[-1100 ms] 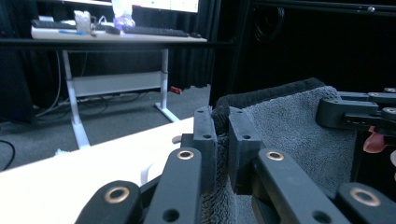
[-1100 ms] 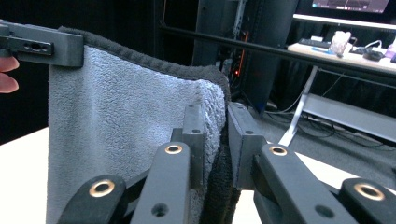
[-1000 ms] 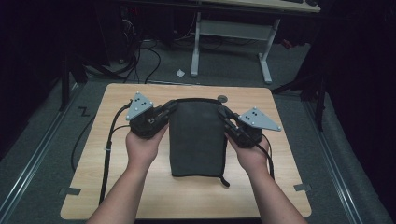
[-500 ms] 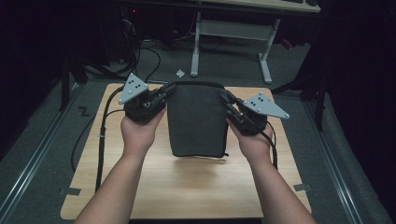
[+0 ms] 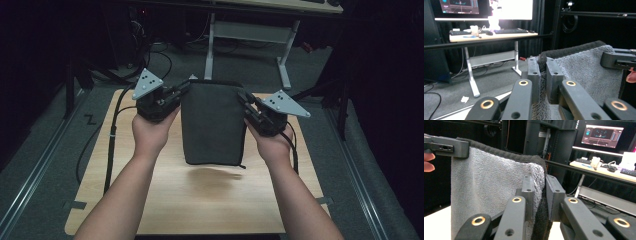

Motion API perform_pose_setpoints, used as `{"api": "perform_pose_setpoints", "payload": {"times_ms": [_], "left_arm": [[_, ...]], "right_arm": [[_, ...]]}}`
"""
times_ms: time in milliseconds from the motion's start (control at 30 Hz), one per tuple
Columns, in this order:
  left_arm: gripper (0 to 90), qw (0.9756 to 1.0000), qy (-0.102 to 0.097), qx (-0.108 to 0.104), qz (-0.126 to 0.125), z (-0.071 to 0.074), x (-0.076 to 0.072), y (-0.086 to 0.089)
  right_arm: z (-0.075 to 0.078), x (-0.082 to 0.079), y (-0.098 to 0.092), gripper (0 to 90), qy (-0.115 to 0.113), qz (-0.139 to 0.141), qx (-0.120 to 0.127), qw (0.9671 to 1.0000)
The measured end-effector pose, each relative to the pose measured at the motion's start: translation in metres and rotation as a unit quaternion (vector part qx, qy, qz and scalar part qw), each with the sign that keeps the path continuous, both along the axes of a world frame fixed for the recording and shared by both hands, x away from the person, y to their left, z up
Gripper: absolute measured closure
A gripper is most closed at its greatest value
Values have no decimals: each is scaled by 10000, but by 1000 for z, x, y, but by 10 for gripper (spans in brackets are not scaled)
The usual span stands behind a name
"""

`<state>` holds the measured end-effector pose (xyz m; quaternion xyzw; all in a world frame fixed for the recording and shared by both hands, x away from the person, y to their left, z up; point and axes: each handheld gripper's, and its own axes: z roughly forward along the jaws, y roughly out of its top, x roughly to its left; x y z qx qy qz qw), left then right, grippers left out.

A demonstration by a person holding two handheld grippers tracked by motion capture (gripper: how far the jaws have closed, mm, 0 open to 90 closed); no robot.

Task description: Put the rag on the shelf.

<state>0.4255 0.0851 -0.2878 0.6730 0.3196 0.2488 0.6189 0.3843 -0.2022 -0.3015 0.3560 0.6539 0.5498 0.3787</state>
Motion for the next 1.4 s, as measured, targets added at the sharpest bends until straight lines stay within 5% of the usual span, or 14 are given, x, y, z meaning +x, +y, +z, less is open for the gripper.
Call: {"api": "perform_pose_setpoints", "payload": {"times_ms": [333,400,700,967,1133,1233,1400], "left_arm": [[836,9995,-51,284,111,3,33,-7],[836,9998,43,112,134,0,49,-6],[835,9986,41,384,358,-14,85,-9],[834,9974,-39,644,325,-15,100,-15],[834,9970,178,723,233,-33,109,-17],[835,9948,445,889,205,-58,117,-18],[836,9939,819,731,101,-87,123,-14]], "right_arm": [[-3,35,-2,794,214,-111,153,9996],[-3,48,-3,793,315,-65,205,9993],[-9,86,-1,787,453,-98,-21,9989],[-14,109,-9,787,481,-147,-92,9987],[-31,123,-13,787,637,-125,-335,9973],[-43,128,-16,787,881,-41,-401,9953],[-60,129,-17,787,1045,52,-489,9933]]}}
